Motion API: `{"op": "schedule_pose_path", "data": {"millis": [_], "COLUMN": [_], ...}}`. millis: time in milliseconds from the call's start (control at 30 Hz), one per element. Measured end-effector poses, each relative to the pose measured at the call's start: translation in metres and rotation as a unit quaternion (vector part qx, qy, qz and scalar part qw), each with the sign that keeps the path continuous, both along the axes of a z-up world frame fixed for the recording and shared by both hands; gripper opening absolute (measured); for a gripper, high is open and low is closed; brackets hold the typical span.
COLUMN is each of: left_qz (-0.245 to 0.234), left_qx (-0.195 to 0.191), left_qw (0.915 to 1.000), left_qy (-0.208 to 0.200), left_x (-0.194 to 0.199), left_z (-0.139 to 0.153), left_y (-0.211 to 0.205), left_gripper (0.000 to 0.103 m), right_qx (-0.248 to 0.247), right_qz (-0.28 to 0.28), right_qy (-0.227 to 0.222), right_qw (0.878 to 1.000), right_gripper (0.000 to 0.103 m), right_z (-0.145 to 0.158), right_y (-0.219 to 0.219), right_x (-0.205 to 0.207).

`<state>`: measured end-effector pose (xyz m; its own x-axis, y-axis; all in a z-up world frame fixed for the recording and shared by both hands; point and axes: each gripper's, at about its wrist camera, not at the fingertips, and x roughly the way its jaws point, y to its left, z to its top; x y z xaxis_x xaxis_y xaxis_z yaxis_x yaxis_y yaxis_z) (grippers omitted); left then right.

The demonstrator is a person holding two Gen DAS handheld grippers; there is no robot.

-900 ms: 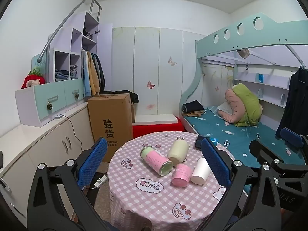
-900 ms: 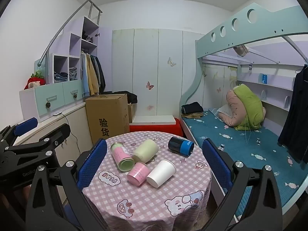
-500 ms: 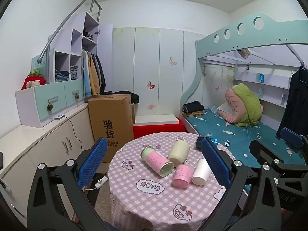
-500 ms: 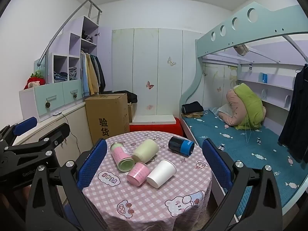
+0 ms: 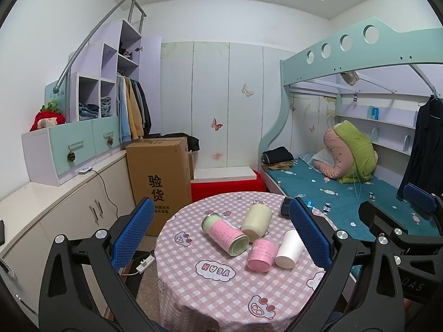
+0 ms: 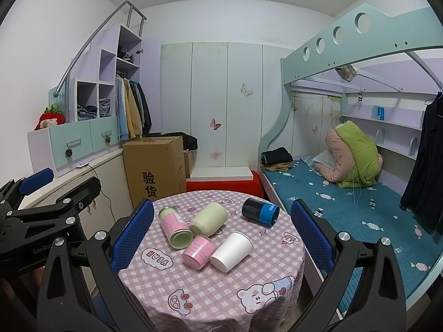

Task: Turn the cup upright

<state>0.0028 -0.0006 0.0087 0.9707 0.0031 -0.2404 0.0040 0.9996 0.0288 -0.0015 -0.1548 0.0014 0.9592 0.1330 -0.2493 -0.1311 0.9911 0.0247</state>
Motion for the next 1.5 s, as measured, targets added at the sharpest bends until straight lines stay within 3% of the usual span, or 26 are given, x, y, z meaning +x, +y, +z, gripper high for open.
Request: {"op": "schedule_pose_path", "data": {"millis": [1167,1500], "left_qz": [-0.001,-0.008], "left_qx": [0.0,-0.002], "left_qw": [1.0,0.9997], "left_qy": [0.002,0.022], "left_x": [0.0,0.014], "left_z": [0.0,-0.019], "left_y": [-0.003,-0.001], "left_gripper": [0.098,0.098], "right_qx": [0.002,0.0], "right_qz": [-0.001,0.001], "right_qy": [0.006,0.026], "right_qw": [1.0,1.0], "right_gripper": [0.096,0.096], "right_z": [-0.008,-0.021], "right_y": [0.0,-0.001], "right_x": [-0.001,0.01]}}
